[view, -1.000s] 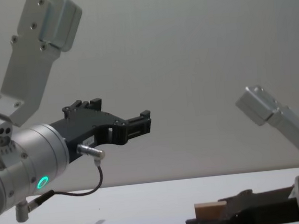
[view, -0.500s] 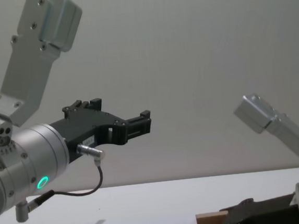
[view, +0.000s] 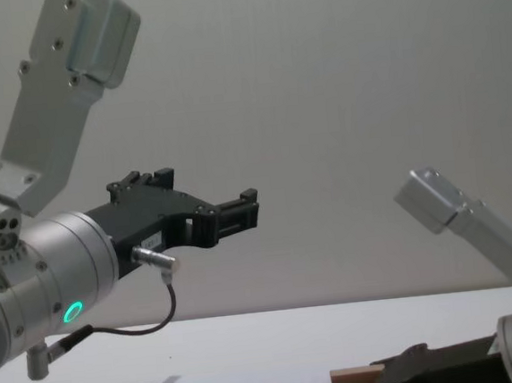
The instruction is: Use the one hand to pick up the stamp and affix it onto the A4 paper.
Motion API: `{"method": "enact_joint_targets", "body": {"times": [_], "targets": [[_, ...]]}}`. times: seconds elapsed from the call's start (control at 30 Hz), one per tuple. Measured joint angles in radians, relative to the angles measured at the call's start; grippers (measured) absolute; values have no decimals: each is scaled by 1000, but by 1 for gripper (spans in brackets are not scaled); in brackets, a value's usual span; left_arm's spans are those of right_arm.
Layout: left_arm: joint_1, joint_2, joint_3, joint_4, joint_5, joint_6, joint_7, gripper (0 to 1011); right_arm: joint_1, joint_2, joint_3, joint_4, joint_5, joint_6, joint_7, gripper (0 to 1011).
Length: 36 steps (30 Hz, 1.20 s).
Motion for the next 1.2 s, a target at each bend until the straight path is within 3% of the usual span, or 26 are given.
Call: {"method": "enact_joint_targets", "body": {"times": [0.9, 1.2], "targets": [[0, 0, 0, 0, 0, 0, 0, 1001, 34, -6, -20, 56, -21, 9, 47, 450], [0, 0, 0, 0, 0, 0, 0, 1001, 35, -3, -26, 53, -27, -7, 39, 450]]}}
